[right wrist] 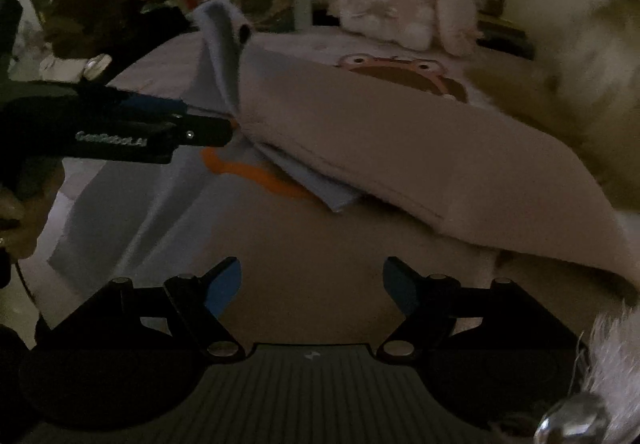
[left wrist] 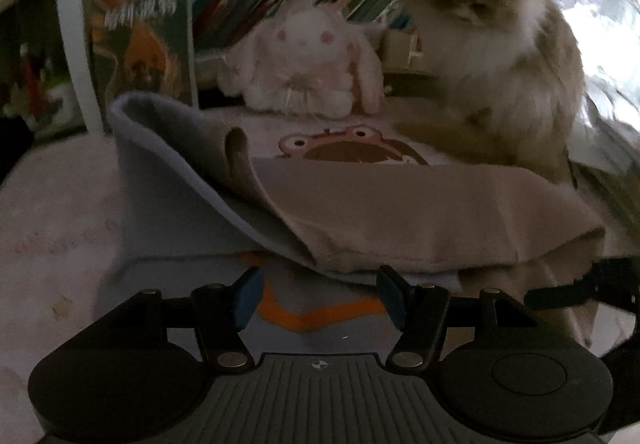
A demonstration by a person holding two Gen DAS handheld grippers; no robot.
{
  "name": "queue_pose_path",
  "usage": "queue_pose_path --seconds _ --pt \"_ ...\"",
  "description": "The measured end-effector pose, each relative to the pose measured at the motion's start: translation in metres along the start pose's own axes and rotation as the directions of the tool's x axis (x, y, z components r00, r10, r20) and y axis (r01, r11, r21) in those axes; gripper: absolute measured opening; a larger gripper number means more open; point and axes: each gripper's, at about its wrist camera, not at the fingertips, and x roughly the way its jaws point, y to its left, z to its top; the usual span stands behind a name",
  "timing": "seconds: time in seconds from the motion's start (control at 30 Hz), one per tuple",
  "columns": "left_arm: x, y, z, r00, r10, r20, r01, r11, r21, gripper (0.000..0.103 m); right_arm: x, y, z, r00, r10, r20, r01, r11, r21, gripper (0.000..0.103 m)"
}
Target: Fold clothes
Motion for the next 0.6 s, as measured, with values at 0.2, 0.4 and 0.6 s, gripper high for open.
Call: queue_pose_path --seconds 0.2,0.4,0.6 --pt "0.018 0.008 -0.001 0.995 -0.066 -0.074 0.054 0.987 -0.15 0.046 0.002 -0.005 -0.003 1.0 0.013 -0.021 -0.013 1.0 0.016 0.061" --pt "0.038 0.01 -0.001 0.988 -0.074 -0.133 0.04 0.969 -0.244 0.033 0.008 0.002 -0.005 0.999 0.02 -0.05 -0.021 0.999 -0.031 0.054" --pt "0.046 0.006 0.006 0.991 -0.063 -0.119 0.03 0.965 -0.26 0.033 0.011 0.012 -0.01 0.999 0.005 -0.049 -0.01 0.994 -0.111 0.065"
